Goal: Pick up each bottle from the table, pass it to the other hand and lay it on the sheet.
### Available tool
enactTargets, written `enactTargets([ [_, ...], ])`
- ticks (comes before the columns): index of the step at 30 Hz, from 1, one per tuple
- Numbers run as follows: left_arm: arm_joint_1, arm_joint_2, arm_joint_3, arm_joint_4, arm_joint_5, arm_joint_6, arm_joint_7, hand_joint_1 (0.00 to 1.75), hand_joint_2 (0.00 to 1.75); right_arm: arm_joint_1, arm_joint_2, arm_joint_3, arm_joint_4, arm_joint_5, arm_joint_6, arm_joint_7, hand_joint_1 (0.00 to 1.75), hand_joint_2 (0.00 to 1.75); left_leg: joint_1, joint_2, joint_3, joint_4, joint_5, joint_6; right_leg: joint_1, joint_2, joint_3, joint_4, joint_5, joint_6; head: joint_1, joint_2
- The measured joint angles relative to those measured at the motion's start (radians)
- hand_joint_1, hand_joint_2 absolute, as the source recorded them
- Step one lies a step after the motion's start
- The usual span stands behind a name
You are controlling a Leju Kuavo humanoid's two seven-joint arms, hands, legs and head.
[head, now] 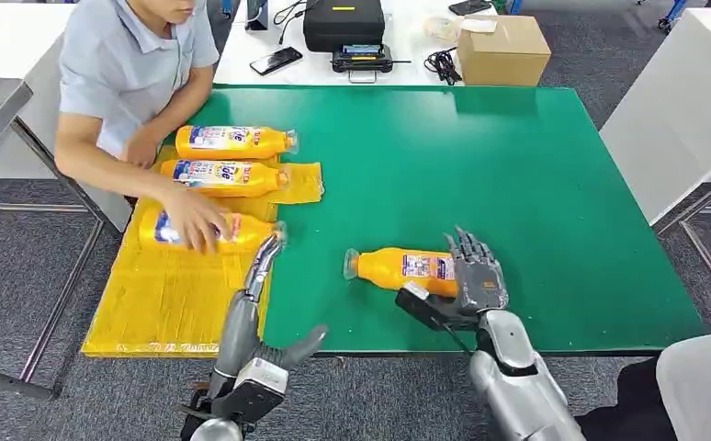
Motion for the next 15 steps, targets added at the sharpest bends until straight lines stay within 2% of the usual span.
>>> enactTargets([
  [11, -0.020, -0.003, -0.001, 0.018, 0.040, -0.031, 0.016, 0.00, 1.75, -0.104, -0.009, -0.018, 0.139, -0.050, 0.097, 0.016, 0.00, 1.75, 0.000, 0.000, 0.000, 0.000, 0.000, 0.000, 0.000, 0.000, 0.000, 0.000, 0.000, 0.000, 0.000, 0.000],
  [12, -0.022, -0.003, -0.002, 0.021, 0.041, -0.031, 0.017, 0.00, 1.75, -0.112, -0.009, -0.019, 0.153, -0.057, 0.108, 0.013, 0.14, 1.75, 0.000, 0.000, 0.000, 0.000, 0.000, 0.000, 0.000, 0.000, 0.000, 0.000, 0.000, 0.000, 0.000, 0.000],
  [13, -0.024, -0.003, -0.003, 0.023, 0.041, -0.032, 0.016, 0.00, 1.75, -0.120, -0.010, -0.020, 0.163, -0.064, 0.116, 0.011, 1.41, 1.75, 0.000, 0.000, 0.000, 0.000, 0.000, 0.000, 0.000, 0.000, 0.000, 0.000, 0.000, 0.000, 0.000, 0.000],
  [15, -0.032, -0.003, -0.006, 0.030, 0.041, -0.033, 0.017, 0.00, 1.75, -0.142, -0.013, -0.023, 0.195, -0.085, 0.145, 0.003, 1.75, 1.75, 0.000, 0.000, 0.001, 0.000, 0.000, 0.000, 0.000, 0.000, 0.000, 0.000, 0.000, 0.000, 0.000, 0.000],
])
